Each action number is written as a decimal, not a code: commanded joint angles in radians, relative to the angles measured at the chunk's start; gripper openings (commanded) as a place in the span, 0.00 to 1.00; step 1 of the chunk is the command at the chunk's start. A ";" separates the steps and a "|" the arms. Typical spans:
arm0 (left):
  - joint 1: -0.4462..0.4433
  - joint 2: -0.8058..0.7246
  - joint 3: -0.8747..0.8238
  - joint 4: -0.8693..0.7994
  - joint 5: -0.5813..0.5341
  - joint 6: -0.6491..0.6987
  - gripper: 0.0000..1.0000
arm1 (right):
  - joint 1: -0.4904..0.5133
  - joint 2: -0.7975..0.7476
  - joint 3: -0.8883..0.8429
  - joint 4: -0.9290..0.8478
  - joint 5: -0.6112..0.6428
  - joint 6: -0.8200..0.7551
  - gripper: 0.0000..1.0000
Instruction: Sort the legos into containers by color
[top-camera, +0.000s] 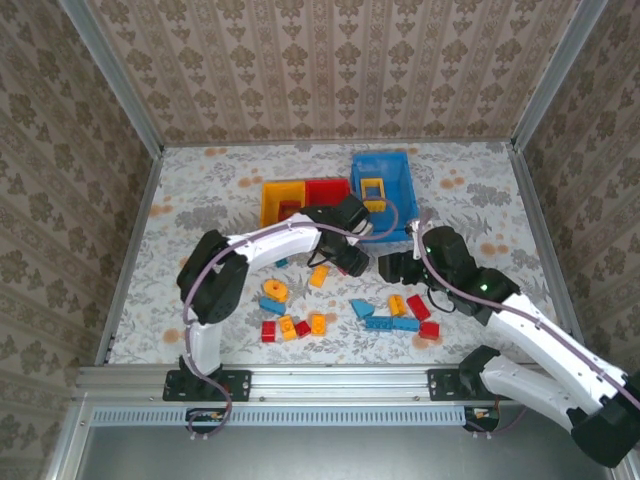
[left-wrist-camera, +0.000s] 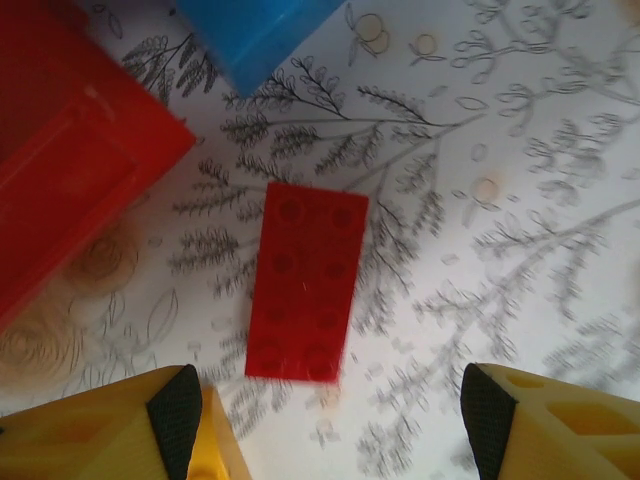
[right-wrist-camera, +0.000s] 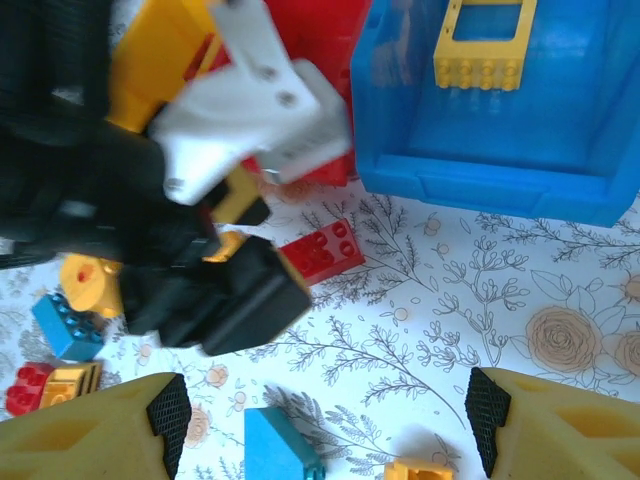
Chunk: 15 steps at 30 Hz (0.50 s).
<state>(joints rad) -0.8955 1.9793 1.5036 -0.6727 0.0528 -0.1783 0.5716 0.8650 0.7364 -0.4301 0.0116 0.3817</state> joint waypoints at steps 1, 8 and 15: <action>-0.002 0.056 0.067 -0.078 -0.066 0.059 0.73 | -0.004 -0.051 -0.023 -0.030 -0.008 0.043 0.77; -0.001 0.156 0.126 -0.093 -0.038 0.074 0.63 | -0.004 -0.073 -0.016 -0.056 -0.052 0.066 0.76; -0.017 0.157 0.097 -0.063 -0.035 0.063 0.32 | -0.004 -0.048 -0.009 -0.041 -0.050 0.062 0.76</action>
<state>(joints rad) -0.8993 2.1368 1.6051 -0.7258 0.0181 -0.1165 0.5716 0.8082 0.7300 -0.4549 -0.0162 0.4267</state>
